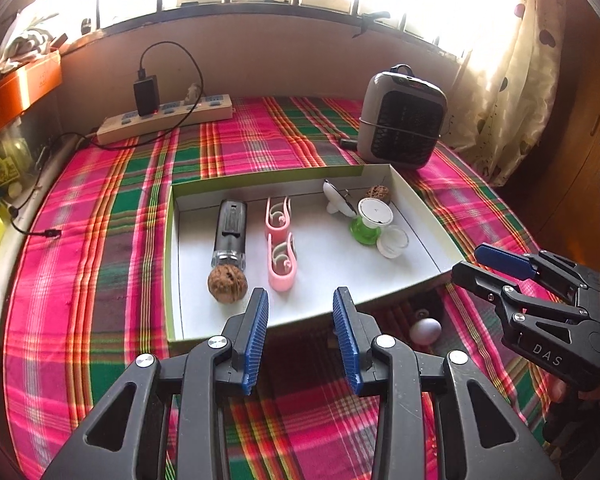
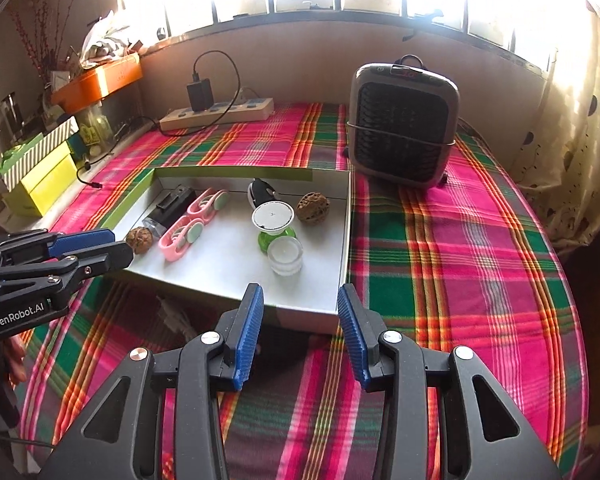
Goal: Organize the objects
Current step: 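Open the right tool releasing the tealight while the left tool releases the ear hook in the box, then move the left tool to the white cable while the right tool approaches the white mushroom-shaped piece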
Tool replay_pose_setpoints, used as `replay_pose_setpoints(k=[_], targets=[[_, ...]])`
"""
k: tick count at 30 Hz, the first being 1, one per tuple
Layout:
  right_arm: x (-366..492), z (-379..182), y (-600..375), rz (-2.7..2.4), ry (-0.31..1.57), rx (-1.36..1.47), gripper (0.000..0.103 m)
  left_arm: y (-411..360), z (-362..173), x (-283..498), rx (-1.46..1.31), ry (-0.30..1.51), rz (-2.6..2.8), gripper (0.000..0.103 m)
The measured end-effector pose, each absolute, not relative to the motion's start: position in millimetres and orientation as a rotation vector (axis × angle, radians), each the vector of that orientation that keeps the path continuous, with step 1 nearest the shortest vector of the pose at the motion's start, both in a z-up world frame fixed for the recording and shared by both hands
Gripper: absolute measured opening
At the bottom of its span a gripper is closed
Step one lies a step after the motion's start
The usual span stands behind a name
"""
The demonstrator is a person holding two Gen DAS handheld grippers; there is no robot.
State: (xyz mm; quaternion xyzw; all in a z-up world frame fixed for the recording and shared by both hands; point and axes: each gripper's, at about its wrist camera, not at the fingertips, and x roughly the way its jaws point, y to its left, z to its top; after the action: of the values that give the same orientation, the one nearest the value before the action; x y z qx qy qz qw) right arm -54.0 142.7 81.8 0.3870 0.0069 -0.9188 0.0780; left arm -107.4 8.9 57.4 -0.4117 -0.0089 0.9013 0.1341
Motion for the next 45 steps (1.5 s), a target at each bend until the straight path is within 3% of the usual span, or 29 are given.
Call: replay_pose_setpoints(k=[13, 17, 31, 36, 45], targets=[[-46.0, 55.9, 120.9, -2.626, -0.005, 1.2, 0.041, 14.2, 36.4, -89.9, -1.283, -0.058, 2.584, 0.032], [-49.1, 48.5, 117.4, -2.61, -0.016, 1.222, 0.049, 14.7, 32.4, -87.7, -1.305, -0.073, 2.577, 0.032], [-48.7, 39.2, 120.9, -2.604, 0.053, 1.251, 0.049, 24.3, 24.5, -91.0, -1.354, -0.131, 2.553, 0.032], [-46.6, 40.2, 122.3, -2.591, 0.057, 1.242, 0.035, 25.8, 21.5, -91.4, -1.365, -0.151, 2.546, 0.032], [-43.1, 43.0, 110.4, -2.514, 0.08, 1.19, 0.024, 21.2, 21.0, -89.4, -1.375, -0.18, 2.554, 0.032]])
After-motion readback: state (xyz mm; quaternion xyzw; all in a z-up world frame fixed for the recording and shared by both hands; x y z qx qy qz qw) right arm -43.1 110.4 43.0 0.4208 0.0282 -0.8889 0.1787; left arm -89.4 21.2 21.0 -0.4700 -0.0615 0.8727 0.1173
